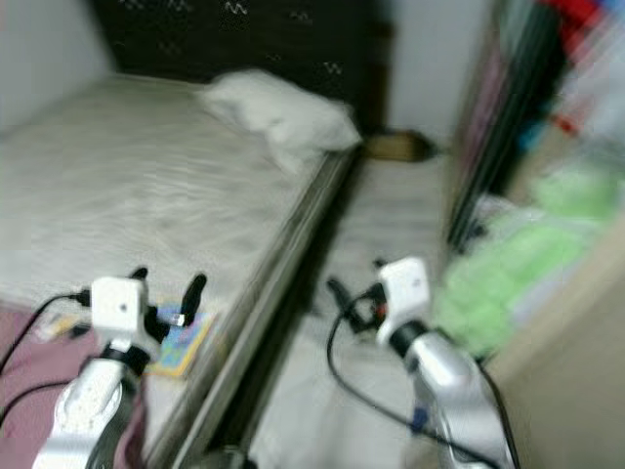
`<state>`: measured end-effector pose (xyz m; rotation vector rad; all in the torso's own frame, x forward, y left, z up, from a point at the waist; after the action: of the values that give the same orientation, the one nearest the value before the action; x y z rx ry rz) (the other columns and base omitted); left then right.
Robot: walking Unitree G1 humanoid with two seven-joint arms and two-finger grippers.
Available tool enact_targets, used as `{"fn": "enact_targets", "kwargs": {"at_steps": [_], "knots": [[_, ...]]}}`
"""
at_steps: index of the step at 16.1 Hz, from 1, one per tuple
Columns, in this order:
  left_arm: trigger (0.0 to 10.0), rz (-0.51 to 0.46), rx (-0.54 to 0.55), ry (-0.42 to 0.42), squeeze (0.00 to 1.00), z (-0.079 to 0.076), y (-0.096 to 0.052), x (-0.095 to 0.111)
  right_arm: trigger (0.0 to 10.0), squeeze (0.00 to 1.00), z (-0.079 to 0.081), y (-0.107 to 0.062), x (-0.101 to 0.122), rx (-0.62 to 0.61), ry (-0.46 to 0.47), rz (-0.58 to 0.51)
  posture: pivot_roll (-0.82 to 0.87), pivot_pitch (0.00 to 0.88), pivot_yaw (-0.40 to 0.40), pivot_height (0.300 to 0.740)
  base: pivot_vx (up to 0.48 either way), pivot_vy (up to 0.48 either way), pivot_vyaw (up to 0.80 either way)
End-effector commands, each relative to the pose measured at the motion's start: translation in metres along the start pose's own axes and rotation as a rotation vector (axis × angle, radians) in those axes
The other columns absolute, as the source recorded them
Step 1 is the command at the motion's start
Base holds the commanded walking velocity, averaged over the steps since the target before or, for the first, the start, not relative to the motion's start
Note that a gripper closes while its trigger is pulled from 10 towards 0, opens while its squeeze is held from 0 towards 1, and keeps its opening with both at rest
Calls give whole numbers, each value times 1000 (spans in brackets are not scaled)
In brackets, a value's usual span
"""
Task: Clean up the room
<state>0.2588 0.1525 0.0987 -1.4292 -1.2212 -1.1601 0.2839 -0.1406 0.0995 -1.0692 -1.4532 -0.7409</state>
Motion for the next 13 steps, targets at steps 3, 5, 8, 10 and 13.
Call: {"fn": "enact_targets", "kwargs": {"at_steps": [3, 5, 8, 10, 13], "knots": [[10000, -12, 32, 1, 0, 6, 6, 5, 10000, 0, 9, 12, 5, -49, 38, -33, -15, 38, 5, 740, 0, 0, 800], [10000, -15, 4, -3, 0, 2, 8, 7, 10000, 0, 18, 13, 5, -35, 45, -38, -19, 39, 10, 740, 0, 0, 800], [10000, -6, -16, -2, 0, -1, 8, 5, 10000, 0, 16, 13, 5, -49, 47, -40, -25, 42, 14, 740, 0, 0, 800], [10000, -3, -22, -4, 0, -2, 9, 5, 10000, 0, 15, 13, 5, -60, 44, -42, -26, 42, 15, 740, 0, 0, 800], [10000, 0, -26, -9, 0, -3, 8, 4, 10000, 0, 13, 13, 6, -89, 38, -49, -25, 42, 14, 740, 0, 0, 800]]}}
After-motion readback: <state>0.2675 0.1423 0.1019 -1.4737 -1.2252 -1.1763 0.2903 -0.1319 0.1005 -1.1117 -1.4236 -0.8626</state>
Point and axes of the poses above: a point about 5 cm out from each wrist's last joint towards the gripper, its own y axis pointing out of the wrist towards the gripper, its own x axis along the axis of the wrist's last joint, z = x × y, the point moved 4 cm from there along y, pointing out of the wrist towards the gripper, and after that the axes turned 11 degrees about -y, right-handed, at the moved point
